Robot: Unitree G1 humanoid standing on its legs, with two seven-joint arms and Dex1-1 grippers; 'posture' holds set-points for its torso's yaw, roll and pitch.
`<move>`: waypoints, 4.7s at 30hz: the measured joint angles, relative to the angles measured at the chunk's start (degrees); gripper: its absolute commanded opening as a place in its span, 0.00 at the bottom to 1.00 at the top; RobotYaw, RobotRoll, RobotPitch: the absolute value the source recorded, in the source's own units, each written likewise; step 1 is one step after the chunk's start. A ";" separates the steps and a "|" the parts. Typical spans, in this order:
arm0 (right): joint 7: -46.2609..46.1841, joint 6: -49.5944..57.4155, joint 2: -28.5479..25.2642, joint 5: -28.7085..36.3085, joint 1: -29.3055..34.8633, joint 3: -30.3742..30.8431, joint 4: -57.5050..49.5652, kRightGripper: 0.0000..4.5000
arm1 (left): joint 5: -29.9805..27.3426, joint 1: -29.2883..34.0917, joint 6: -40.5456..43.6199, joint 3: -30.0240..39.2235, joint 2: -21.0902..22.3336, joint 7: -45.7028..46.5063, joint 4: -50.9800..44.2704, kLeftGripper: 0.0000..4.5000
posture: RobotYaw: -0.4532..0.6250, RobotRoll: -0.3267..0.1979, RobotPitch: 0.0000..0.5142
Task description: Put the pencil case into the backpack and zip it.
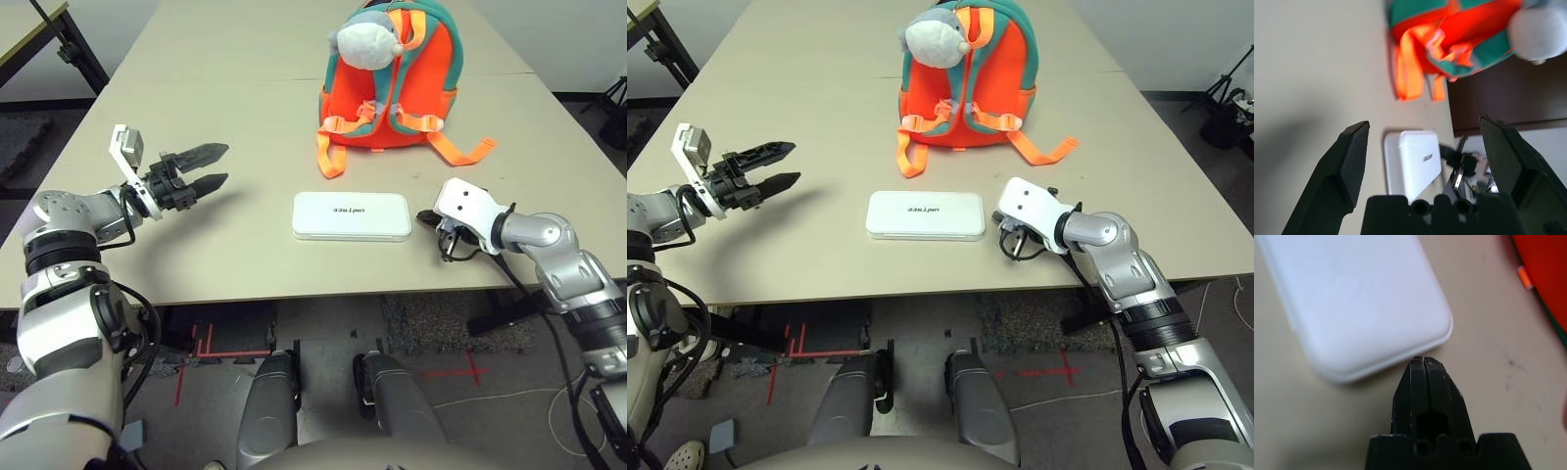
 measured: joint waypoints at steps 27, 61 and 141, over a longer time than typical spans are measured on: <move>-0.16 0.27 -1.49 -0.10 1.80 -0.04 -0.61 0.01 | 9.17 -8.39 2.29 -16.95 -6.30 -12.04 13.51 1.00 | 0.22 0.62 0.31; 0.77 5.00 6.34 -2.12 -1.31 3.39 -4.21 0.00 | 15.49 -8.92 -1.20 -22.25 -8.59 -17.93 13.06 0.69 | 0.22 0.62 0.31; -28.90 2.00 28.38 17.94 -34.08 -20.24 36.96 1.00 | -0.11 -15.77 -43.47 -0.32 -3.16 3.70 -17.55 0.28 | 0.28 0.62 0.27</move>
